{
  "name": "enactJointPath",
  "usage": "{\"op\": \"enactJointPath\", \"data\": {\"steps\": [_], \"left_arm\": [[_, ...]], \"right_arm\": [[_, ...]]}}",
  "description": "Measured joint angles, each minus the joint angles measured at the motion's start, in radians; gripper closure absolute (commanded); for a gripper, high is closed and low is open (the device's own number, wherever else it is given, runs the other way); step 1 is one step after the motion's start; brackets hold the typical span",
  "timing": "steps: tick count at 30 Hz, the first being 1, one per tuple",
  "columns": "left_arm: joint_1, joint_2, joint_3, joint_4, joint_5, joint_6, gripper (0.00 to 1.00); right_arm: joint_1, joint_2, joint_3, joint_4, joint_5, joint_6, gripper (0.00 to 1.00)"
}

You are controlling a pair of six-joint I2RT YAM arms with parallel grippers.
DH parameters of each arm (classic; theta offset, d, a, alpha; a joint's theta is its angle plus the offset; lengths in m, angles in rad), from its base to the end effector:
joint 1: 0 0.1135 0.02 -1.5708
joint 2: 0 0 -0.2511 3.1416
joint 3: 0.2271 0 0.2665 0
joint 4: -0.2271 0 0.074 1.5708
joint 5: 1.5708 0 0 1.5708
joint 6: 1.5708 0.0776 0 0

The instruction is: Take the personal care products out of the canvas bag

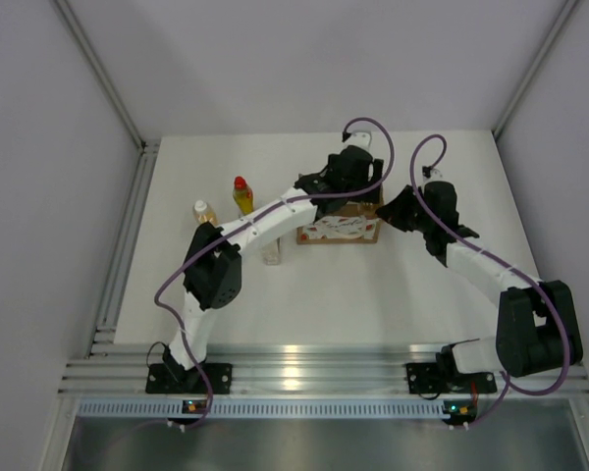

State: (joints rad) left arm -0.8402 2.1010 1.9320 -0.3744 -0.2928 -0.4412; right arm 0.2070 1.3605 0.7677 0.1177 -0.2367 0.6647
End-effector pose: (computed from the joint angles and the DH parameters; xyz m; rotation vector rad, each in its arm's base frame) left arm 0.3770 -0.3872 0.2689 0.2467 2.1084 -0.4634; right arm 0.3381 0.0896 0.1954 0.3309 2.0982 0.7741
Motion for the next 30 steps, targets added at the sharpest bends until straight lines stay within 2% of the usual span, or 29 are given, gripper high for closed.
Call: {"op": "enactJointPath", "data": {"steps": [4, 6, 17, 21, 26, 28, 30], "left_arm": [[-0.003, 0.036, 0.01, 0.001, -0.02, -0.002, 0.31], [-0.009, 0.052, 0.026, 0.007, -0.032, 0.005, 0.31], [-0.033, 0.09, 0.065, 0.005, -0.097, 0.05, 0.29], [-0.037, 0.117, 0.087, 0.004, -0.121, 0.056, 0.24], [-0.039, 0.156, 0.097, -0.001, -0.14, 0.063, 0.25], [-0.039, 0.165, 0.099, -0.001, -0.145, 0.064, 0.26], [-0.039, 0.168, 0.101, -0.002, -0.145, 0.066, 0.38]], "right_arm": [[0.0, 0.0, 0.0, 0.0, 0.0, 0.0, 0.91], [0.0, 0.0, 0.0, 0.0, 0.0, 0.0, 0.91], [0.0, -0.005, 0.0, -0.004, 0.004, -0.002, 0.91], [0.0, -0.006, 0.0, -0.005, 0.004, -0.002, 0.91], [0.0, -0.006, 0.0, -0.006, 0.004, -0.002, 0.91], [0.0, -0.006, 0.0, -0.009, 0.007, -0.002, 0.91], [0.0, -0.006, 0.0, -0.009, 0.007, -0.002, 0.91]]}}
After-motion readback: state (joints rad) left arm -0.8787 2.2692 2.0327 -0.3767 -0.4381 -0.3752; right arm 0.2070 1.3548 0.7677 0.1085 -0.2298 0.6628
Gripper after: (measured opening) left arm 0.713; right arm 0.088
